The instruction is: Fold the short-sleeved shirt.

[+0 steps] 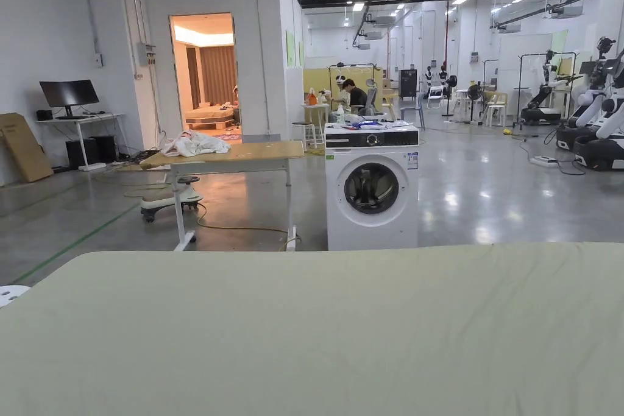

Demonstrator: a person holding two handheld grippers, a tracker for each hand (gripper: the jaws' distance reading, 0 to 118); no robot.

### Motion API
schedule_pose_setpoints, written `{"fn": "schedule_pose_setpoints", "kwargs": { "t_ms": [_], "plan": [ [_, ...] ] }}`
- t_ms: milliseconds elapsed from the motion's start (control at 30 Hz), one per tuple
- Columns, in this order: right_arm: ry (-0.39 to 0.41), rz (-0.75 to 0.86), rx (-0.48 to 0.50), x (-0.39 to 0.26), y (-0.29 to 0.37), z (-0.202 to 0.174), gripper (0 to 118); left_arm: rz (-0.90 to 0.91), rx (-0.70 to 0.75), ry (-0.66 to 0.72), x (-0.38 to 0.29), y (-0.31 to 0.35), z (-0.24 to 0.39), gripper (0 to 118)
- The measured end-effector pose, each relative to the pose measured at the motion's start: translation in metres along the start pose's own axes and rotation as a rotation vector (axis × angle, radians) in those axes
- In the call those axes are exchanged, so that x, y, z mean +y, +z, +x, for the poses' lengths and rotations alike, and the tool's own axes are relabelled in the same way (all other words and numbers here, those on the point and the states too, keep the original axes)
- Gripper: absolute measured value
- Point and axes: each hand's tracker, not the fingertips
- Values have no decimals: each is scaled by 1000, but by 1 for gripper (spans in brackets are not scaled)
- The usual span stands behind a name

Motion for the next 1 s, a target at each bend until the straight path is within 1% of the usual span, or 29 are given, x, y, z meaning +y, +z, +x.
{"fn": "schedule_pose_setpoints", "kwargs": {
  "t_ms": [100, 200, 300, 367, 433, 467, 533, 600, 667, 733, 767, 900, 1000],
  "plan": [
    [-14, -3, -2, 0, 0, 0, 118, -13, -4, 1, 2, -1, 1, 118],
    [-37, 4, -40, 2, 0, -1, 118, -16, 9, -2, 2, -1, 2, 118],
    [-64, -45, -139, 10, -3, -8, 118, -22, 8, 22, 2, -2, 0, 118],
    [-60, -91, -250, 14, -4, -16, 118, -25, 7, 41, 3, -3, -1, 118],
    [-15, -127, -313, 16, -8, -24, 118, -30, 2, 57, 3, -3, -2, 118],
    [3, -153, -324, 17, -9, -28, 118, -31, 1, 61, 3, -4, -2, 118],
    [12, -199, -330, 18, -11, -35, 118, -36, -1, 70, 3, -4, -2, 118],
    [-20, -217, -309, 17, -12, -38, 118, -36, -6, 75, 4, -4, -1, 118],
    [-89, -223, -229, 15, -11, -37, 118, -35, -17, 79, 5, -4, -1, 118],
    [-117, -208, -160, 14, -9, -36, 118, -35, -25, 77, 6, -3, -1, 118],
    [-136, -218, -147, 15, -9, -35, 118, -35, -29, 70, 5, -3, -1, 118],
    [-150, -214, -162, 23, -4, -37, 118, -38, -28, 53, 5, -2, 0, 118],
    [-154, -208, -169, 29, -2, -37, 118, -41, -43, 84, 5, -3, 0, 118]
  ]
}}
